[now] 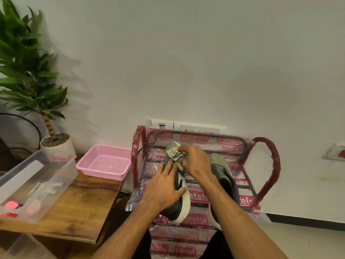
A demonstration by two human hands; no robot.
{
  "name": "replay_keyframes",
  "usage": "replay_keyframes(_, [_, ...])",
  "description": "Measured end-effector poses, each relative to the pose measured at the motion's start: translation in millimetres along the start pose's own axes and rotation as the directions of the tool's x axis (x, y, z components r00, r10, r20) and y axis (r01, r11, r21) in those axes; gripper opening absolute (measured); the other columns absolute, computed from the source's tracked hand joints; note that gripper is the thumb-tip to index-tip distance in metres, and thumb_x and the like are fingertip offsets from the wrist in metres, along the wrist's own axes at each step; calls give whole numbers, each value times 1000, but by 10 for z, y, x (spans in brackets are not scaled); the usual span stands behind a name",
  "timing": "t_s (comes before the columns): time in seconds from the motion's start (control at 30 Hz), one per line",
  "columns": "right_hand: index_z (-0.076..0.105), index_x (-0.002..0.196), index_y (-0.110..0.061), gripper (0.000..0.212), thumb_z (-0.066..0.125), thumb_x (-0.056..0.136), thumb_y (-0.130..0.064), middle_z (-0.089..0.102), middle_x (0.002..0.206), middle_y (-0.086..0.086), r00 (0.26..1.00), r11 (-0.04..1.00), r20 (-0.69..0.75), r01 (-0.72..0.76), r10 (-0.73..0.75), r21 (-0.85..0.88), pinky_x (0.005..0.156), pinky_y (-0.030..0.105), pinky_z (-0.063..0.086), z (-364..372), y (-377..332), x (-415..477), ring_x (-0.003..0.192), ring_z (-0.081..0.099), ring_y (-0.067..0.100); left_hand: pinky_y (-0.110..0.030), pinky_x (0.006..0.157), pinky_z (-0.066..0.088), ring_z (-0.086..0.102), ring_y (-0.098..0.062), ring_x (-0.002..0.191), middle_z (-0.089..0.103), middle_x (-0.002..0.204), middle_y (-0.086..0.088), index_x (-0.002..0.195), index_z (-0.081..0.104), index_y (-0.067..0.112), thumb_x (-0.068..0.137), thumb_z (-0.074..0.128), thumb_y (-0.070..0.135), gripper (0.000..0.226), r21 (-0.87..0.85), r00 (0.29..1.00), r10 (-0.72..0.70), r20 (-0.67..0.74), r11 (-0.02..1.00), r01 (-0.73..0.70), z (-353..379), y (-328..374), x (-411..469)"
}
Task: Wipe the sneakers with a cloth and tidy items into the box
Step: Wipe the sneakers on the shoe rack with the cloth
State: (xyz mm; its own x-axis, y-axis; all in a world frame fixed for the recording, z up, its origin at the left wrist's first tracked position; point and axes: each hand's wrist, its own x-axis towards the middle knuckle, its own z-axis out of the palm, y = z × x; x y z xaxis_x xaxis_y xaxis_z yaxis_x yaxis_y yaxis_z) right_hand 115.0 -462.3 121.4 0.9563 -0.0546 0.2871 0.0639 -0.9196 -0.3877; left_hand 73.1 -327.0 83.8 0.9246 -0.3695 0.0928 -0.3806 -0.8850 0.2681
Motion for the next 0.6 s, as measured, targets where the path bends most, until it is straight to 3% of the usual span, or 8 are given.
replay_keyframes(0.17, [60,131,-24,40,62,92,-15,63,128,5,994,939,14,104,-106,-329,98,44,44,51,17,383,120,53,29,-36,118,17,3,-25,148,10,161,-3,153,15,18,85,53,59,88,10,998,51,-43,999,-50,52,134,62])
replay_keyframes(0.4, [71,116,-25,35,62,86,-10,70,117,3,971,948,208,172,-118,-267,87,42,55,14,37,614,108,63,27,-36,117,19,3,-23,148,12,161,-6,152,19,19,82,53,59,88,5,998,37,-59,999,-37,93,165,148])
replay_keyframes(0.6, [65,124,-18,31,60,94,-14,63,126,7,999,953,-20,26,-33,-303,90,43,50,267,107,567,116,53,31,-32,119,7,1,-22,148,9,161,-9,152,20,16,85,50,58,84,-20,996,21,-84,1000,-23,88,136,124])
